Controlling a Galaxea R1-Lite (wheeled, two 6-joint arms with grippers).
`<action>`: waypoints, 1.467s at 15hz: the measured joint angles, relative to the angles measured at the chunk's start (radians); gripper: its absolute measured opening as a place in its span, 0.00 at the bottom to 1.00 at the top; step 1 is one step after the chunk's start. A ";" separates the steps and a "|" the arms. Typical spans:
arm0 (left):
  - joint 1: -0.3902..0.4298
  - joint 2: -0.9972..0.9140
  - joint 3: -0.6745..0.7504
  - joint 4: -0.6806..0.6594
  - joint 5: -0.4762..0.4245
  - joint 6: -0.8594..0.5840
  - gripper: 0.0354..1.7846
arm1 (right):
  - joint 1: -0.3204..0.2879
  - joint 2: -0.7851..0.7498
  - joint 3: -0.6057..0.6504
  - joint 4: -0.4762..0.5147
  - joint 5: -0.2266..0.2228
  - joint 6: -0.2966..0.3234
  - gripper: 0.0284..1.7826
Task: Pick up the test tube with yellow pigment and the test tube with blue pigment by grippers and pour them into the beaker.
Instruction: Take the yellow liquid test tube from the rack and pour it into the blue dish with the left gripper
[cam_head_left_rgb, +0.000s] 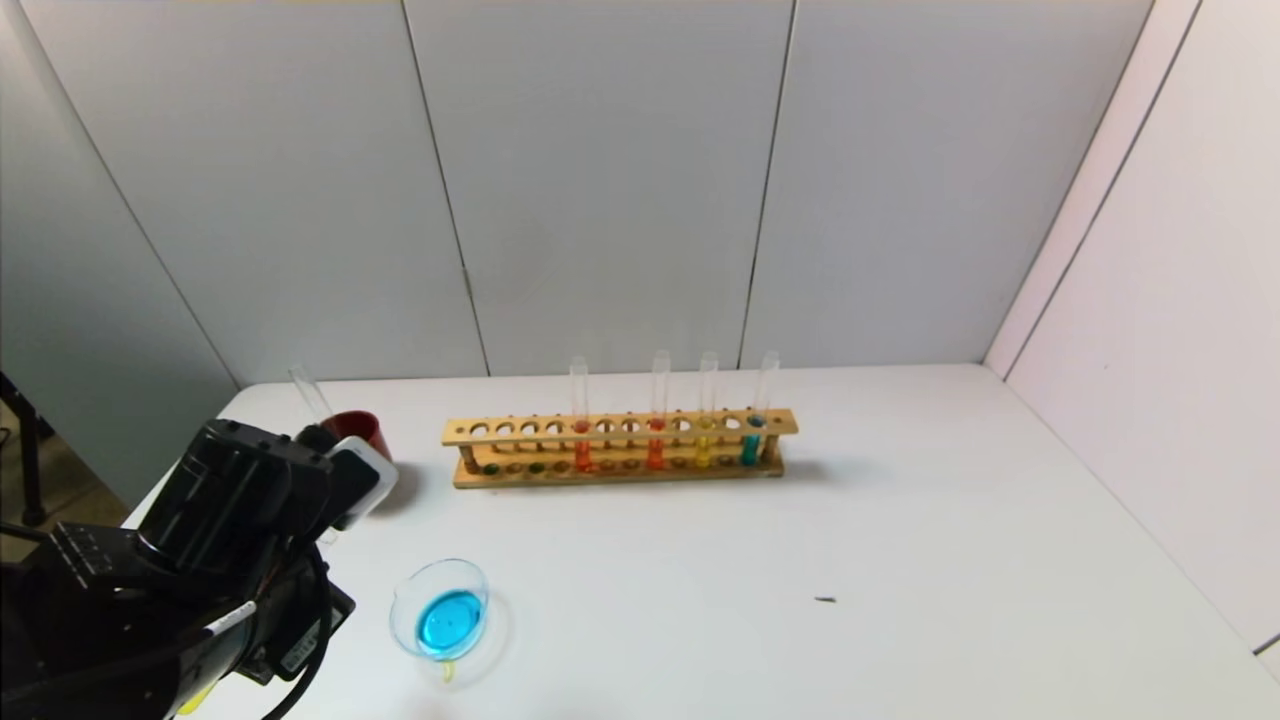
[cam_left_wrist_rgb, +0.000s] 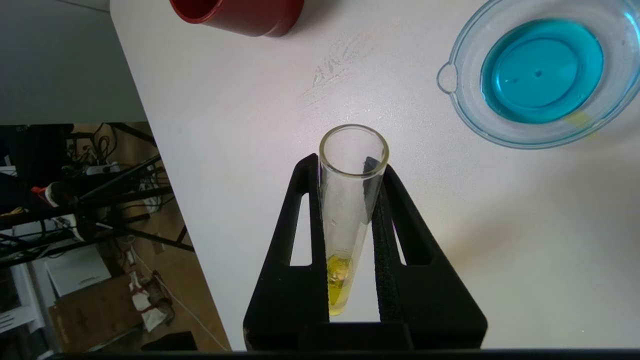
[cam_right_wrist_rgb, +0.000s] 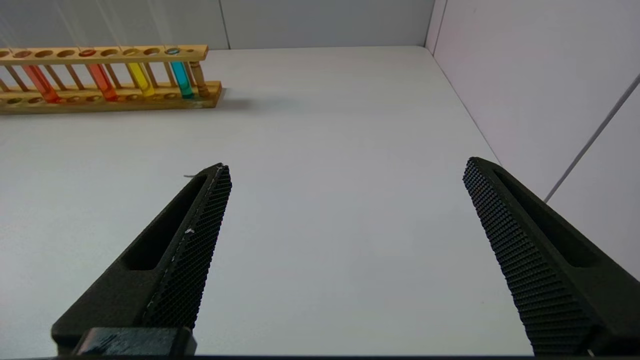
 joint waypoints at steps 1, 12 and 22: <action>0.005 0.027 0.001 -0.002 0.000 0.016 0.16 | 0.000 0.000 0.000 0.000 0.000 0.000 0.95; 0.012 0.319 -0.072 0.027 0.000 0.144 0.16 | 0.000 0.000 0.000 0.000 0.000 0.000 0.95; -0.017 0.368 -0.260 0.323 0.000 0.169 0.16 | 0.000 0.000 0.000 0.000 0.000 0.000 0.95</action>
